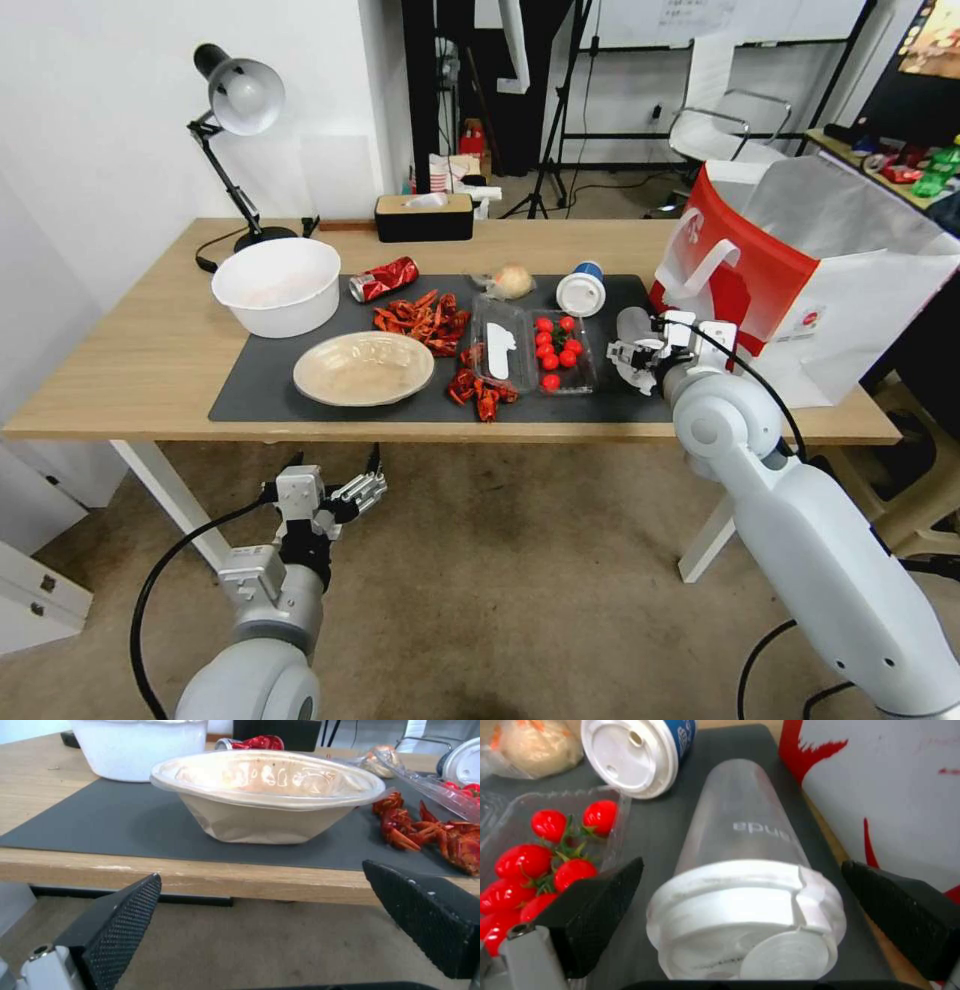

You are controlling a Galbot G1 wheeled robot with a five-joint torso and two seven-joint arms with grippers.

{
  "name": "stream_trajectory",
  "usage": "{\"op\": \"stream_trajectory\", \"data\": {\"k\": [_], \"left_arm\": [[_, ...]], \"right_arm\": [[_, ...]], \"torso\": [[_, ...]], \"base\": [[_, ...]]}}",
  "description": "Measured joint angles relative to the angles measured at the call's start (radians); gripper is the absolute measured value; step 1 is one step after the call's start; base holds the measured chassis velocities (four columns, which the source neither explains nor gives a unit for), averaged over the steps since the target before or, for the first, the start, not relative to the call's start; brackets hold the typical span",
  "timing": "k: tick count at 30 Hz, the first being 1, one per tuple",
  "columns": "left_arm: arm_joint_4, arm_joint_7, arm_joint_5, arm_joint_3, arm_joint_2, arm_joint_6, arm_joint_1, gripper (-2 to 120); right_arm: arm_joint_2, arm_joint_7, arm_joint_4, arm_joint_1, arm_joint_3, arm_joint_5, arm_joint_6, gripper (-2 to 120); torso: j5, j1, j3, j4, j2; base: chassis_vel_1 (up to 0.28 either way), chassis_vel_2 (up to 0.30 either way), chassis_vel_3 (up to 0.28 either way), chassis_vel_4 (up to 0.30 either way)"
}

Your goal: Pick up the trash from the table and place it into the takeout bag.

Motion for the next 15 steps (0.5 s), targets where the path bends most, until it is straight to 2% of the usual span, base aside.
{"op": "stream_trajectory", "data": {"k": [13,15], "left_arm": [[-0.009,0.001,0.005,0.001,0.001,-0.004,0.011,100],[-0.014,0.001,0.007,0.003,0.001,-0.005,0.015,100]], "right_arm": [[0.005,0.038,-0.010,-0.008,0.002,0.064,-0.003,100],[0.005,0.044,-0.010,-0.011,0.005,0.073,-0.003,93]], "torso": [[0.0000,0.000,0.000,0.0000,0.000],[0.0000,0.000,0.000,0.0000,0.000]], "base": [[0.000,0.000,0.000,0.000],[0.000,0.000,0.000,0.000]]}}
